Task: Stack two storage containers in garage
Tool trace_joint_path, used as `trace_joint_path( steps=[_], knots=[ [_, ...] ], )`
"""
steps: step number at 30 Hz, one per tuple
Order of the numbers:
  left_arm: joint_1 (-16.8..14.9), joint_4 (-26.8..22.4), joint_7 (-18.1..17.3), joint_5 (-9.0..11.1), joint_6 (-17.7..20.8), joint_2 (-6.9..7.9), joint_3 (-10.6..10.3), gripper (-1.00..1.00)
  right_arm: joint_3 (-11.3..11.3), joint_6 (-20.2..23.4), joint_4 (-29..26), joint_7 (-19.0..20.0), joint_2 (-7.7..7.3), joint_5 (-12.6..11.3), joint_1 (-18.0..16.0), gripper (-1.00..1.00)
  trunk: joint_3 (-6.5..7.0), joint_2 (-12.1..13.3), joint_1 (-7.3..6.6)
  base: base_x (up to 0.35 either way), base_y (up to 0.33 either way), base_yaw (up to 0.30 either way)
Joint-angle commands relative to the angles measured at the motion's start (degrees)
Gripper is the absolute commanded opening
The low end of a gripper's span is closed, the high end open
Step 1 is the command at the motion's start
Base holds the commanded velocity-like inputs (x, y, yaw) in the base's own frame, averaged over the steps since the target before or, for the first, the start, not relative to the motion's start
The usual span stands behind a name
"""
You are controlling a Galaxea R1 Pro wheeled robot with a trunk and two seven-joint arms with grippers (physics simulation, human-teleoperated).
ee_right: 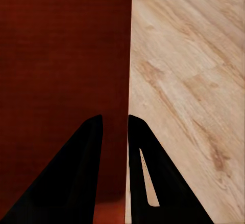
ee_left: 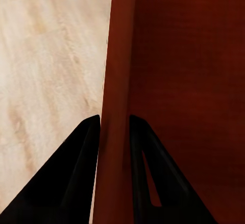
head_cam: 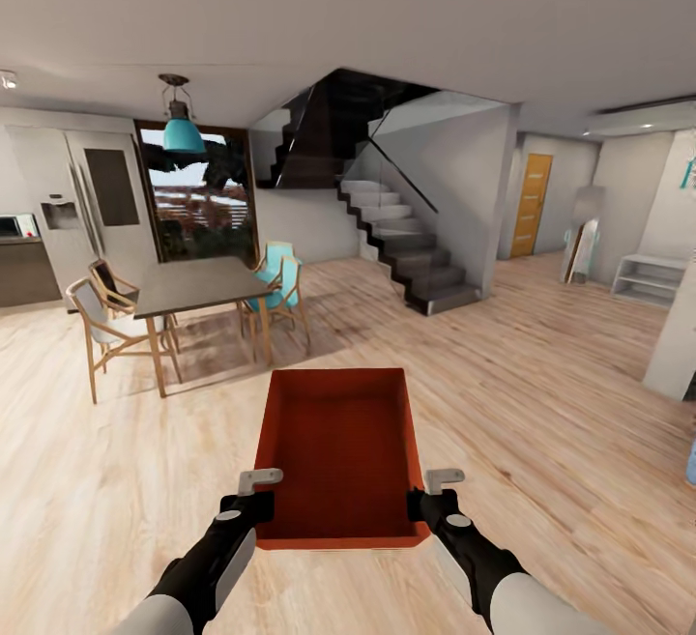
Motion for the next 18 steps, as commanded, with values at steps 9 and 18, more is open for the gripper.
trace_joint_path(
  steps=[9, 18],
  knots=[
    [-0.05, -0.41, 0.55, -0.74, 0.04, 0.18, 0.93, -1.0, -1.19, -0.24, 0.2, -0.79, -0.51, -0.61, -0.06, -1.0, -0.07, -0.05, 0.04, 0.324, 0.119, -0.262],
    [-0.05, -0.43, 0.4, -0.73, 0.09, 0.18, 0.93, -1.0, -1.21, -0.24, 0.2, -0.77, -0.55, -0.61, -0.06, -1.0, -0.07, -0.05, 0.04, 0.309, 0.203, -0.286]
  ],
)
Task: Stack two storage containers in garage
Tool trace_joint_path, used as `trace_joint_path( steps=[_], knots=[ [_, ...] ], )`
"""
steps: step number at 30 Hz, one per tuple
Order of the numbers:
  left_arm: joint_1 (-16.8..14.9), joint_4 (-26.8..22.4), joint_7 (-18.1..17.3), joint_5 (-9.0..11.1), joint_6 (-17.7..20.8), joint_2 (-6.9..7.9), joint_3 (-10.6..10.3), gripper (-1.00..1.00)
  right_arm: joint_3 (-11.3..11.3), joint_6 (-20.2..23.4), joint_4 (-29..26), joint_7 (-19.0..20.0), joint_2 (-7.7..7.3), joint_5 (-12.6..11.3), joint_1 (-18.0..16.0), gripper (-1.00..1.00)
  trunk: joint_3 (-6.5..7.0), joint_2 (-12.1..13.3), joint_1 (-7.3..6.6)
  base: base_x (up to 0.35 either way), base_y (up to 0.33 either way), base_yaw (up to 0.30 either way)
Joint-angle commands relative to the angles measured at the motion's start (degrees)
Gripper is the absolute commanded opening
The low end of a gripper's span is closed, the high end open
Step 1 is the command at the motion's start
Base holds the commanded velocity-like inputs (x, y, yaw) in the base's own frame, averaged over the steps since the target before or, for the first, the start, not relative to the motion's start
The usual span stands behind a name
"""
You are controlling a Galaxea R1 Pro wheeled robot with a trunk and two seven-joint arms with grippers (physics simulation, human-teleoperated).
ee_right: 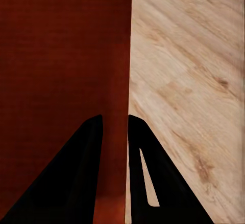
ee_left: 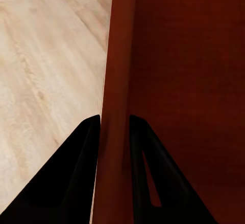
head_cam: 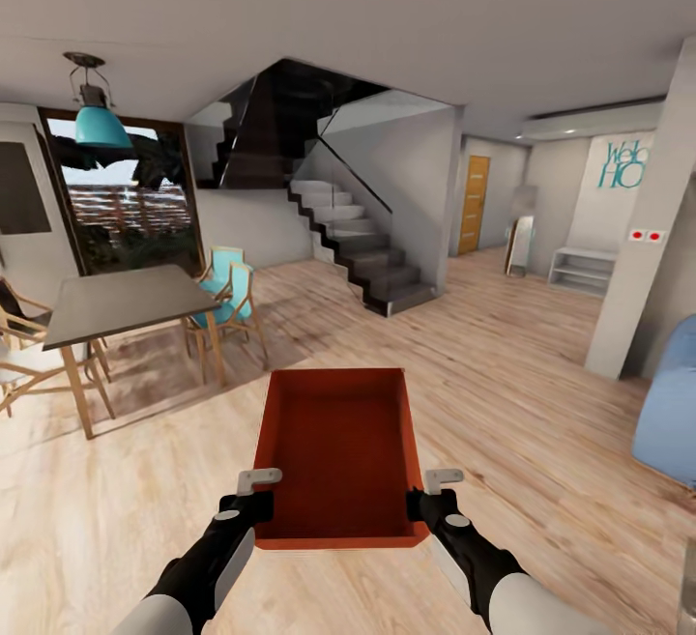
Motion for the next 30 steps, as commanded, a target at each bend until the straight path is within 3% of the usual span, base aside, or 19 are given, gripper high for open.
trace_joint_path(
  steps=[1, 11, 30],
  knots=[
    [-0.05, -0.37, 0.86, -0.37, 0.02, 0.11, 0.25, -1.0, -1.24, -0.27, 0.23, -0.48, -0.77, -0.65, -0.06, -1.0, -0.07, -0.05, 0.04, 0.305, 0.215, -0.287],
    [-0.05, -0.28, 0.86, -0.29, 0.01, 0.19, 0.25, -1.0, -1.23, -0.27, 0.23, -0.49, -0.72, -0.63, -0.06, -1.0, -0.07, -0.05, 0.04, 0.312, 0.136, -0.247],
    [-0.05, -0.28, 0.86, -0.38, -0.05, 0.47, 0.25, -1.0, -1.22, -0.29, 0.23, -0.48, -0.71, -0.65, -0.06, -1.0, -0.07, -0.05, 0.04, 0.324, 0.002, -0.01]
  ],
)
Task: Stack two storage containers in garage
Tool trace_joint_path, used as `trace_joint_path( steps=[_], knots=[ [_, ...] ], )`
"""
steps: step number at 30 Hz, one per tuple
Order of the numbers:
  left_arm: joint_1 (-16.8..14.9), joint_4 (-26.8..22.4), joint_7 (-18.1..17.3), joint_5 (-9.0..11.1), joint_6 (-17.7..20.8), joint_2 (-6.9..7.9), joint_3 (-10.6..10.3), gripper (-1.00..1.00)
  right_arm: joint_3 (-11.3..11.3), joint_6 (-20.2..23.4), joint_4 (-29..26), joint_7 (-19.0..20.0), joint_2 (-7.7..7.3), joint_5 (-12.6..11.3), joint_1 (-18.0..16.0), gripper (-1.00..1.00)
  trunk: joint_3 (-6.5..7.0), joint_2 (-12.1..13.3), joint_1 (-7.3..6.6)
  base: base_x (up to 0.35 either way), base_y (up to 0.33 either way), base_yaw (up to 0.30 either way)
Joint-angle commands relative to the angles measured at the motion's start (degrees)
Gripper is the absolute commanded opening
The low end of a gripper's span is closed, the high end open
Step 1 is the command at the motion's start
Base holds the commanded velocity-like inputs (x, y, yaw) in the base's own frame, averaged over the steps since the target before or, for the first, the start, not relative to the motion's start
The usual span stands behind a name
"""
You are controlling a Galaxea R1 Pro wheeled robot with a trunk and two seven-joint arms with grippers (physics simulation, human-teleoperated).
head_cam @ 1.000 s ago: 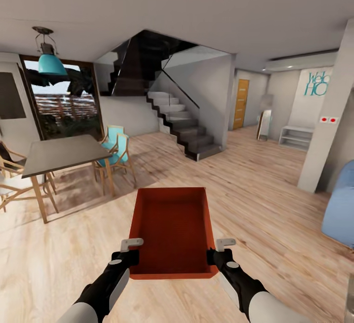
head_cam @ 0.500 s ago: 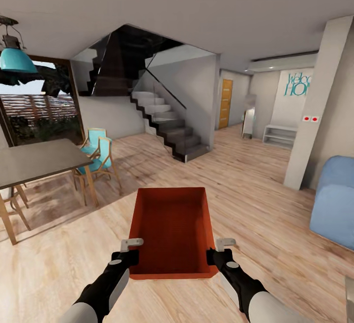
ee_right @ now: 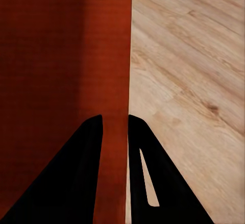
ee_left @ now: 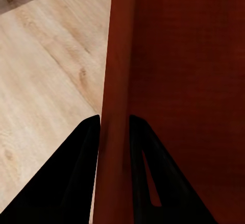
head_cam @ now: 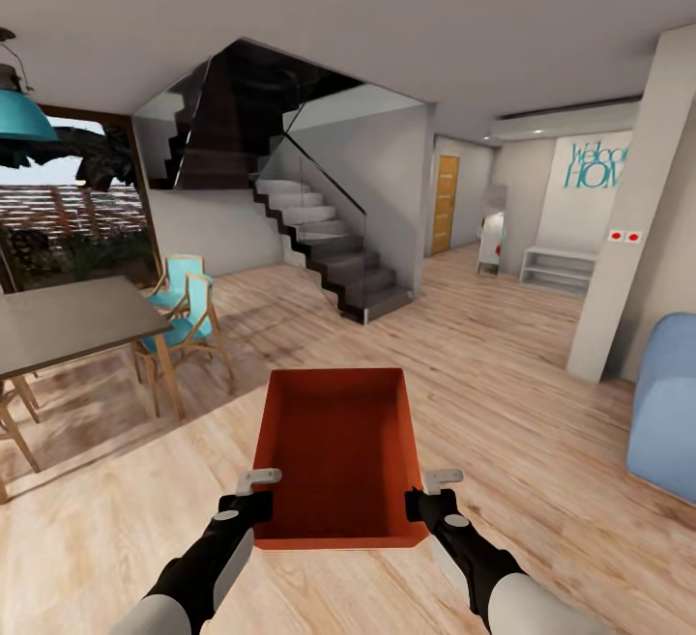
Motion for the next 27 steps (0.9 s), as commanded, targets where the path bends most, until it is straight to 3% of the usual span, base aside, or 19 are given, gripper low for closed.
trace_joint_path(
  steps=[1, 7, 27],
  knots=[
    [-0.05, -0.32, 0.93, -0.75, 0.05, 0.15, 0.92, -1.0, -1.07, -0.25, 0.17, -0.4, -0.83, -0.77, -0.06, -1.0, -0.07, -0.05, 0.04, 0.324, 0.0, 0.0],
    [-0.05, -0.32, 0.93, -0.75, 0.03, 0.15, 0.92, -1.0, -1.09, -0.28, 0.17, -0.41, -0.77, -0.79, -0.06, -1.0, -0.07, -0.05, 0.04, 0.324, 0.0, -0.056],
    [-0.05, -0.32, 0.93, -0.75, 0.03, 0.19, 0.92, -1.0, -1.09, -0.28, 0.17, -0.4, -0.79, -0.8, -0.06, -1.0, -0.07, -0.05, 0.04, 0.324, 0.0, -0.277]
  ],
)
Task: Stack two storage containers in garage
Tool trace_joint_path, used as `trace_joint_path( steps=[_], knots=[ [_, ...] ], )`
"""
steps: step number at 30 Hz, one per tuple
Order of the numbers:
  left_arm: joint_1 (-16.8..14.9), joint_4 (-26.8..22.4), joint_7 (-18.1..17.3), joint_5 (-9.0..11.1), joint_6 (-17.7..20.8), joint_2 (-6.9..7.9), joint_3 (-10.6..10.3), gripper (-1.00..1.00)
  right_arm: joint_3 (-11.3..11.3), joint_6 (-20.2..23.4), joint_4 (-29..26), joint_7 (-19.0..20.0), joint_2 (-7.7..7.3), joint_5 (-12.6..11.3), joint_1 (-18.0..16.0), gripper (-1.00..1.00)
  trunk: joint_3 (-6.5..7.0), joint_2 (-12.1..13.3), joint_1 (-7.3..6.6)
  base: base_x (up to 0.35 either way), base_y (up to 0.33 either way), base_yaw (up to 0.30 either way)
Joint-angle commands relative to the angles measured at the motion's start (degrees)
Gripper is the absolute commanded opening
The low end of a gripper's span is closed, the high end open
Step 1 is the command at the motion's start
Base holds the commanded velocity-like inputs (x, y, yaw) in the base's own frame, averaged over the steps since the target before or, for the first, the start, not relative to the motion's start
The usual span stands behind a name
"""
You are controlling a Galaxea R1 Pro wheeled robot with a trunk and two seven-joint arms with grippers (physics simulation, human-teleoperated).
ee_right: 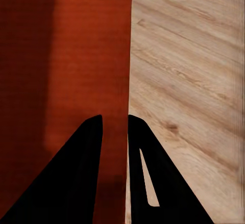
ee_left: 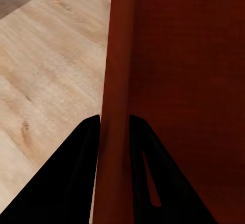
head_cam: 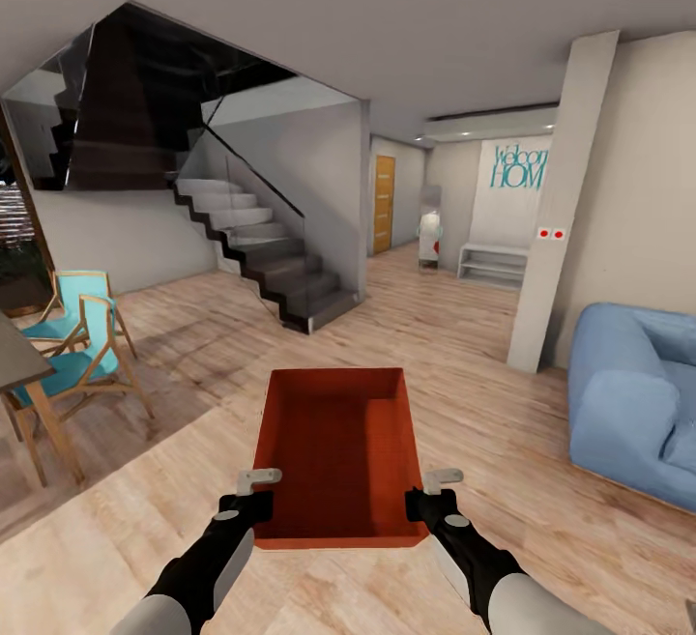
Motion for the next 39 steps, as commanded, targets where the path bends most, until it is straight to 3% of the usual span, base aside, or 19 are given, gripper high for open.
trace_joint_path(
  steps=[1, 7, 39],
  knots=[
    [-0.03, -0.36, 0.93, -0.7, 0.12, 0.25, 0.91, -1.0, -1.06, -0.22, 0.19, -0.42, -0.76, -0.77, -0.08, -1.0, -0.07, -0.05, 0.04, 0.325, 0.0, -0.284],
    [-0.03, -0.36, 0.93, -0.7, 0.12, 0.26, 0.91, -1.0, -1.06, -0.22, 0.19, -0.42, -0.81, -0.75, -0.08, -1.0, -0.07, -0.05, 0.04, 0.325, 0.0, -0.235],
    [-0.03, -0.36, 0.93, -0.69, 0.12, 0.24, 0.91, -1.0, -1.06, -0.22, 0.18, -0.42, -0.82, -0.72, -0.08, -1.0, -0.07, -0.05, 0.04, 0.325, 0.0, -0.003]
  ],
)
